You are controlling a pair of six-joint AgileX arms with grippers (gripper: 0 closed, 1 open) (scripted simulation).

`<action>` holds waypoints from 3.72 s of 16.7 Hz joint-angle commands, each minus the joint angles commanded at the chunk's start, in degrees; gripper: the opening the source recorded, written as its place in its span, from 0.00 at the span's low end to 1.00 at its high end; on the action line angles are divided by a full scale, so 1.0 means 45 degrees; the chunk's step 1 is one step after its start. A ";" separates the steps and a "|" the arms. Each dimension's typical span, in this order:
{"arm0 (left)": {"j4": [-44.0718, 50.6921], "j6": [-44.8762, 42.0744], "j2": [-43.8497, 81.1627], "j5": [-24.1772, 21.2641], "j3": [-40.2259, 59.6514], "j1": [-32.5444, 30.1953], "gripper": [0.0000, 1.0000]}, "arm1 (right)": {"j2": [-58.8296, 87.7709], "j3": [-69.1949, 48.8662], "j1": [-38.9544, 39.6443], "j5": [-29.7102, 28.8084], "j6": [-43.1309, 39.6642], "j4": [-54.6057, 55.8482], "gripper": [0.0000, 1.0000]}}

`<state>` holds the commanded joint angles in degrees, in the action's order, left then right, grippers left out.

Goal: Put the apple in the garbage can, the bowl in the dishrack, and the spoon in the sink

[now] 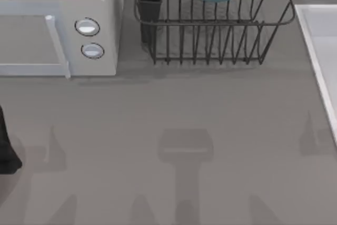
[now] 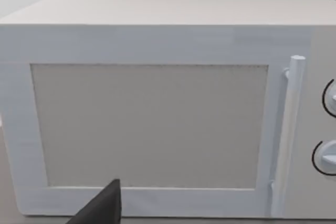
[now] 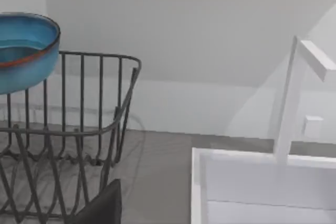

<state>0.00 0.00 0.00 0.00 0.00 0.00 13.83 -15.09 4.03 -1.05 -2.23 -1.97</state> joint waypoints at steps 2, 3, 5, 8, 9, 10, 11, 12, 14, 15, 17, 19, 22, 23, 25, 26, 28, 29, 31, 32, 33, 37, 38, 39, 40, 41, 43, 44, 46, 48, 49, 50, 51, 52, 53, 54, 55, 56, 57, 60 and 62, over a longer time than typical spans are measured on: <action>0.0000 0.0000 0.0000 0.0000 0.0000 0.0000 1.00 | -0.1436 0.1636 -0.0411 0.0124 0.0200 0.0199 1.00; 0.0000 0.0000 0.0000 0.0000 0.0000 0.0000 1.00 | -0.1975 0.2213 -0.0569 0.0163 0.0290 0.0276 1.00; 0.0000 0.0000 0.0000 0.0000 0.0000 0.0000 1.00 | -0.2796 0.3070 -0.0813 0.0218 0.0438 0.0396 1.00; 0.0000 0.0000 0.0000 0.0000 0.0000 0.0000 1.00 | -0.3073 0.3353 -0.0896 0.0233 0.0495 0.0437 1.00; 0.0000 0.0000 0.0000 0.0000 0.0000 0.0000 1.00 | -0.3073 0.3353 -0.0896 0.0233 0.0495 0.0437 1.00; 0.0000 0.0000 0.0000 0.0000 0.0000 0.0000 1.00 | -0.3073 0.3353 -0.0896 0.0233 0.0495 0.0437 1.00; 0.0000 0.0000 0.0000 0.0000 0.0000 0.0000 1.00 | -0.3073 0.3353 -0.0896 0.0233 0.0495 0.0437 1.00; 0.0000 0.0000 0.0000 0.0000 0.0000 0.0000 1.00 | -0.3024 0.3346 -0.0859 0.0228 0.0484 0.0425 1.00; 0.0000 0.0000 0.0000 0.0000 0.0000 0.0000 1.00 | -0.2862 0.3196 -0.0854 0.0232 0.0545 0.0265 1.00; 0.0000 0.0000 0.0000 0.0000 0.0000 0.0000 1.00 | -0.2586 0.2951 -0.0851 0.0236 0.0645 -0.0004 1.00; 0.0000 0.0000 0.0000 0.0000 0.0000 0.0000 1.00 | -0.1631 0.2175 -0.0852 0.0239 0.0966 -0.0894 1.00; 0.0000 0.0000 0.0000 0.0000 0.0000 0.0000 1.00 | -0.0121 0.1115 -0.0865 0.0232 0.1402 -0.2174 1.00; 0.0000 0.0000 0.0000 0.0000 0.0000 0.0000 1.00 | 0.2989 -0.0743 -0.0884 0.0206 0.2147 -0.4538 1.00; 0.0000 0.0000 0.0000 0.0000 0.0000 0.0000 1.00 | 0.4153 -0.1393 -0.0887 0.0193 0.2405 -0.5393 1.00; 0.0000 0.0000 0.0000 0.0000 0.0000 0.0000 1.00 | 0.6476 -0.2681 -0.0889 0.0161 0.2918 -0.7093 1.00; 0.0000 0.0000 0.0000 0.0000 0.0000 0.0000 1.00 | 0.7574 -0.3306 -0.0889 0.0145 0.3172 -0.7913 1.00; 0.0000 0.0000 0.0000 0.0000 0.0000 0.0000 1.00 | 0.9531 -0.4482 -0.0887 0.0126 0.3660 -0.9438 1.00; 0.0000 0.0000 0.0000 0.0000 0.0000 0.0000 1.00 | 1.0386 -0.5022 -0.0886 0.0126 0.3887 -1.0125 1.00; 0.0000 0.0000 0.0000 0.0000 0.0000 0.0000 1.00 | 1.1846 -0.5973 -0.0883 0.0147 0.4289 -1.1325 1.00; 0.0000 0.0000 0.0000 0.0000 0.0000 0.0000 1.00 | 1.2437 -0.6362 -0.0881 0.0165 0.4452 -1.1804 1.00; 0.0000 0.0000 0.0000 0.0000 0.0000 0.0000 1.00 | 1.2925 -0.6685 -0.0878 0.0187 0.4585 -1.2191 1.00; 0.0000 0.0000 0.0000 0.0000 0.0000 0.0000 1.00 | 1.3612 -0.7159 -0.0870 0.0232 0.4772 -1.2737 1.00; 0.0000 0.0000 0.0000 0.0000 0.0000 0.0000 1.00 | 1.3612 -0.7159 -0.0870 0.0232 0.4772 -1.2737 1.00; 0.0000 0.0000 0.0000 0.0000 0.0000 0.0000 1.00 | 1.3612 -0.7159 -0.0870 0.0232 0.4772 -1.2737 1.00; 0.0000 0.0000 0.0000 0.0000 0.0000 0.0000 1.00 | 1.3568 -0.7116 -0.0873 0.0228 0.4757 -1.2706 1.00; 0.0000 0.0000 0.0000 0.0000 0.0000 0.0000 1.00 | 1.3590 -0.7097 -0.0873 0.0228 0.4758 -1.2678 1.00; 0.0000 0.0000 0.0000 0.0000 0.0000 0.0000 1.00 | 1.3836 -0.6841 -0.0872 0.0231 0.4770 -1.2237 1.00; 0.0000 0.0000 0.0000 0.0000 0.0000 0.0000 1.00 | 1.4049 -0.6622 -0.0869 0.0233 0.4778 -1.1813 1.00; 0.0000 0.0000 0.0000 0.0000 0.0000 0.0000 1.00 | 1.4635 -0.6041 -0.0858 0.0235 0.4799 -1.0604 1.00; 0.0000 0.0000 0.0000 0.0000 0.0000 0.0000 1.00 | 1.5333 -0.5343 -0.0846 0.0235 0.4823 -0.9145 1.00; 0.0000 0.0000 0.0000 0.0000 0.0000 0.0000 1.00 | 1.5686 -0.4993 -0.0840 0.0235 0.4835 -0.8424 1.00; 0.0000 0.0000 0.0000 0.0000 0.0000 0.0000 1.00 | 1.6005 -0.4673 -0.0834 0.0234 0.4846 -0.7775 1.00; 0.0000 0.0000 0.0000 0.0000 0.0000 0.0000 1.00 | 1.6276 -0.4402 -0.0828 0.0234 0.4856 -0.7248 1.00; 0.0000 0.0000 0.0000 0.0000 0.0000 0.0000 1.00 | 1.6492 -0.4194 -0.0824 0.0234 0.4865 -0.6856 1.00; 0.0000 0.0000 0.0000 0.0000 0.0000 0.0000 1.00 | 1.6637 -0.4057 -0.0820 0.0234 0.4871 -0.6601 1.00; 0.0000 0.0000 0.0000 0.0000 0.0000 0.0000 1.00 | 1.6700 -0.3992 -0.0818 0.0234 0.4873 -0.6482 1.00; 0.0000 0.0000 0.0000 0.0000 0.0000 0.0000 1.00 | 1.6705 -0.3987 -0.0817 0.0234 0.4874 -0.6472 1.00; 0.0000 0.0000 0.0000 0.0000 0.0000 0.0000 1.00 | 1.6705 -0.3987 -0.0817 0.0234 0.4874 -0.6472 1.00; 0.0000 0.0000 0.0000 0.0000 0.0000 0.0000 1.00 | 1.6705 -0.3987 -0.0817 0.0234 0.4874 -0.6472 1.00; 0.0000 0.0000 0.0000 0.0000 0.0000 0.0000 1.00 | 1.6705 -0.3987 -0.0817 0.0234 0.4874 -0.6472 0.85; 0.0000 0.0000 0.0000 0.0000 0.0000 0.0000 1.00 | 1.6705 -0.3987 -0.0817 0.0234 0.4874 -0.6472 0.70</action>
<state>0.00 0.00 0.00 0.00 0.00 0.00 89.00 -33.03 0.36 0.01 19.70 -31.09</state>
